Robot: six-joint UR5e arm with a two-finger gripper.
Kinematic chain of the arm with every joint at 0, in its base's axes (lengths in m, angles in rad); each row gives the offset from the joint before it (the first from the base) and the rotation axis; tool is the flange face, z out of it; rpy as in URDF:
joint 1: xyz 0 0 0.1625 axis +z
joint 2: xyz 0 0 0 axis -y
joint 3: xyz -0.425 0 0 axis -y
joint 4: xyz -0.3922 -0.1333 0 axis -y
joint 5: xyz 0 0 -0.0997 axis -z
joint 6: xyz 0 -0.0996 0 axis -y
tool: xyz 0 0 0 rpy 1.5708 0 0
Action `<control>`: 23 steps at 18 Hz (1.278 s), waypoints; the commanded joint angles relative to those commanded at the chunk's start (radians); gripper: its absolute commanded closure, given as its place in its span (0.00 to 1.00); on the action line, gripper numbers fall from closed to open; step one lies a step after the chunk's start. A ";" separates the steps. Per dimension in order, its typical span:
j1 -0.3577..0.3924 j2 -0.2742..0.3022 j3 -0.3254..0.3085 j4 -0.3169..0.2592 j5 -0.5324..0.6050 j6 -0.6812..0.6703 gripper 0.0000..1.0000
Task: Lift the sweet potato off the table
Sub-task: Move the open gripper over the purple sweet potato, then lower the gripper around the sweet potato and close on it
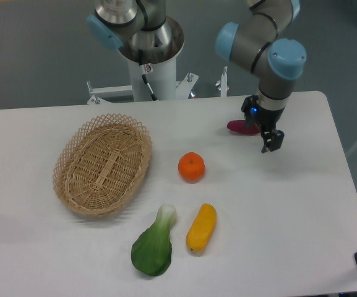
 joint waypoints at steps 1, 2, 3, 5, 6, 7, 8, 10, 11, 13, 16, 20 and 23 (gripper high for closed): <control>0.006 0.000 -0.009 0.000 0.002 0.003 0.00; 0.014 0.000 -0.018 0.000 0.003 0.015 0.00; 0.021 0.000 -0.028 0.000 0.003 0.031 0.00; 0.031 -0.002 -0.043 0.002 0.000 0.038 0.00; 0.029 -0.005 -0.045 0.002 0.002 0.037 0.00; 0.028 -0.008 -0.046 0.002 0.002 0.035 0.00; 0.028 -0.008 -0.049 0.002 0.002 0.035 0.00; 0.031 -0.008 -0.075 0.002 0.005 0.038 0.00; 0.038 -0.009 -0.086 0.008 0.003 0.035 0.00; 0.037 -0.018 -0.088 0.011 0.005 0.023 0.00; 0.037 -0.026 -0.088 0.012 0.005 0.022 0.17; 0.037 -0.026 -0.085 0.012 0.005 0.015 0.56; 0.034 -0.025 -0.065 0.011 -0.002 -0.029 0.66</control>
